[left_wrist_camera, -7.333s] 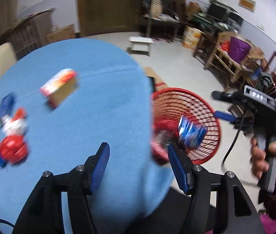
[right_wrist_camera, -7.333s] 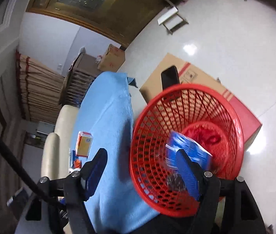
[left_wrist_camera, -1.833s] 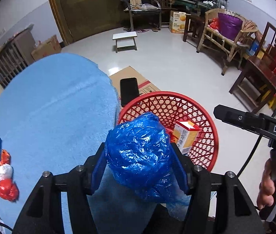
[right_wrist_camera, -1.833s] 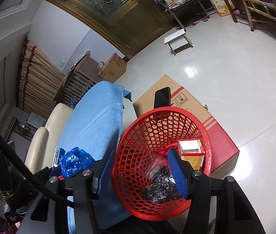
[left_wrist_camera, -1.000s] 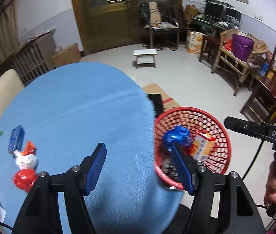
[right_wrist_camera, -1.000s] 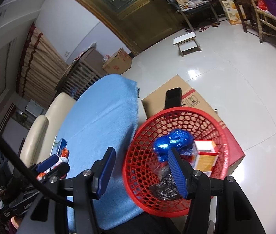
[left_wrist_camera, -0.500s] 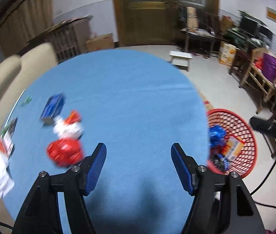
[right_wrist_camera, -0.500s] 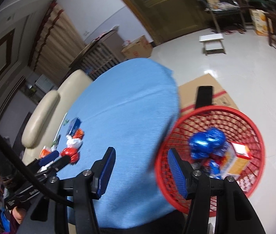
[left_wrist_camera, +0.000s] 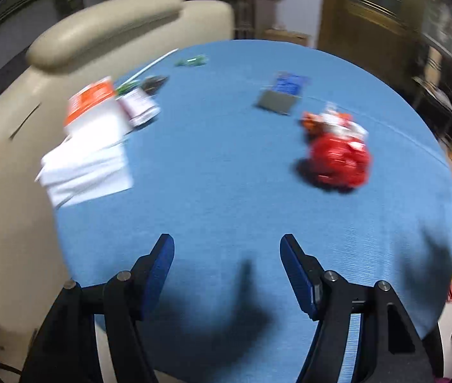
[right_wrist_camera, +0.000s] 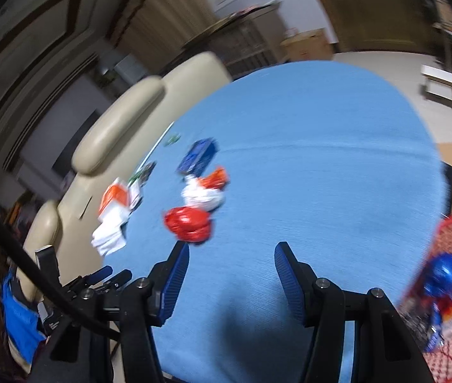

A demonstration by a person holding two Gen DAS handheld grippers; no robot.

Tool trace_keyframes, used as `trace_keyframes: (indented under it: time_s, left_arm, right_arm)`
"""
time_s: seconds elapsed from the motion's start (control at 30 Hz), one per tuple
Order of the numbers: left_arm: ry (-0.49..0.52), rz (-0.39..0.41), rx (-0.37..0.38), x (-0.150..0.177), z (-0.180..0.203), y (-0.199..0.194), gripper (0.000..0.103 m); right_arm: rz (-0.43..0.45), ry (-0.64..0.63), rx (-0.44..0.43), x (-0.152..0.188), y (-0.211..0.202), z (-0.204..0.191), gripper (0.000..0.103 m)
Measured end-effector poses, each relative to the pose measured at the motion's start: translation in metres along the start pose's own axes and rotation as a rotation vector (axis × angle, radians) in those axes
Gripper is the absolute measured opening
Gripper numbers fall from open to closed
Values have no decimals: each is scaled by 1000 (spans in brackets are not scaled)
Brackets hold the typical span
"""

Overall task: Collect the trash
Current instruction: 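Move both tools back over the table toward the remaining red bag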

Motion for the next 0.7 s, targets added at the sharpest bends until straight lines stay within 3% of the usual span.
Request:
trace_keyframes:
  time_s: [0.17,0.43,0.6,0.7]
  left_arm:
    - [-60,3,-6,-4,-26,5,70]
    - [-56,-17,1,-10,-27,22,70]
    - [-71,-14,-1,-17,-33,24,70]
    - [-80,-3,-6,-21,-37,22,70]
  right_arm:
    - [-81,-35,-55,-12,49,-32,60]
    - [-195,-63,-89,-18,123,-58,60]
    - [-242,-94,-53,-15,155,-63,60]
    - [-214,-57,-60,-23,156,-54,62]
Point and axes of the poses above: each gripper's, at about its wrist camera, not at the fingertips, and y roughly the way its jaws point, z to its right, x to its underside, the point moved 6 cm from there along y, roughly the way its jaws point, and after that the axes turned 2 degrees about -y, right-handed, at the moved point
